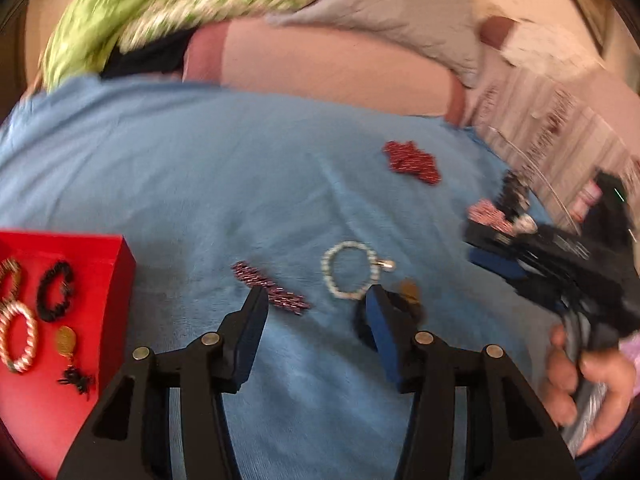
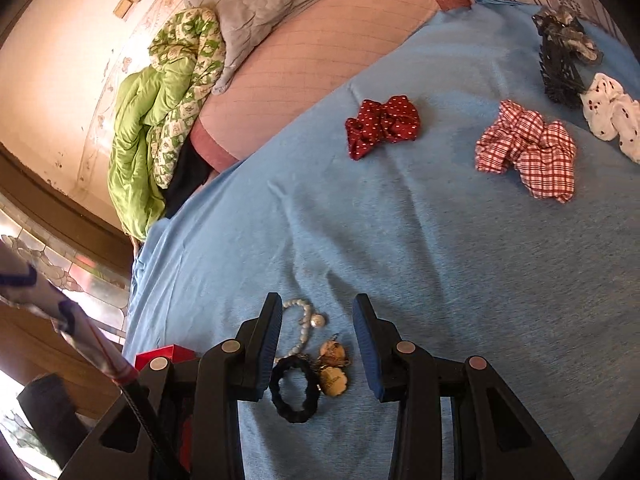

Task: Organize jewelry
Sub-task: 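Move both open tools back toward the white-bead bracelet and black hair tie, then grasp the dark beaded brooch with the left tool while the right tool grasps the white-bead bracelet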

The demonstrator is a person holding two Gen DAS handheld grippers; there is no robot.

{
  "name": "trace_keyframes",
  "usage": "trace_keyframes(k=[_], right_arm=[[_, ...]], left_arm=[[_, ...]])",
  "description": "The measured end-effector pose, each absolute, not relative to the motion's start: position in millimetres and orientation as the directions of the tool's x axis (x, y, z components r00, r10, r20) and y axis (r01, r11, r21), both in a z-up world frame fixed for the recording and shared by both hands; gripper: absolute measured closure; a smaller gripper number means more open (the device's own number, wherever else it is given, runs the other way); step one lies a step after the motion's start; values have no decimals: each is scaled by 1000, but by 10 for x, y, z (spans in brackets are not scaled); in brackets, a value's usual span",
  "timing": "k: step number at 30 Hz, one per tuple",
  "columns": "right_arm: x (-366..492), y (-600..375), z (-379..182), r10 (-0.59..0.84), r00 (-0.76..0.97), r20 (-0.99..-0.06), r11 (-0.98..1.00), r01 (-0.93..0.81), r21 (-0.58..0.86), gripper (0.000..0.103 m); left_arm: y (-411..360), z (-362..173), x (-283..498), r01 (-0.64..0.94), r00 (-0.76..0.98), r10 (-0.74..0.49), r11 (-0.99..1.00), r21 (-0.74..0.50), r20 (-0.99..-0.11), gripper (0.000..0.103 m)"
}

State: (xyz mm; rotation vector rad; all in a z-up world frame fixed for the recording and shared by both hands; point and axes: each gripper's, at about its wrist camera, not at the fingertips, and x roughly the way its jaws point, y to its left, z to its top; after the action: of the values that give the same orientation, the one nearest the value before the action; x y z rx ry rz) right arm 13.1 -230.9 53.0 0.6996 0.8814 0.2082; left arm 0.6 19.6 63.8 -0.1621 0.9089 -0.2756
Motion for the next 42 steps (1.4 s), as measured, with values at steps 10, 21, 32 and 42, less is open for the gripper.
trace_keyframes(k=[10, 21, 32, 42], right_arm=[[232, -2143, 462, 443, 604, -662, 784, 97, 613, 63], [301, -1955, 478, 464, 589, -661, 806, 28, 591, 63], [371, -1046, 506, 476, 496, -726, 879, -264, 397, 66], [542, -537, 178, 275, 440, -855, 933, -336, 127, 87]], left_arm=[[399, 187, 479, 37, 509, -287, 949, -313, -811, 53], [368, 527, 448, 168, 645, -302, 952, -256, -702, 84], [736, 922, 310, 132, 757, -245, 965, -226, -605, 84], [823, 847, 296, 115, 743, -231, 969, -219, -628, 84]])
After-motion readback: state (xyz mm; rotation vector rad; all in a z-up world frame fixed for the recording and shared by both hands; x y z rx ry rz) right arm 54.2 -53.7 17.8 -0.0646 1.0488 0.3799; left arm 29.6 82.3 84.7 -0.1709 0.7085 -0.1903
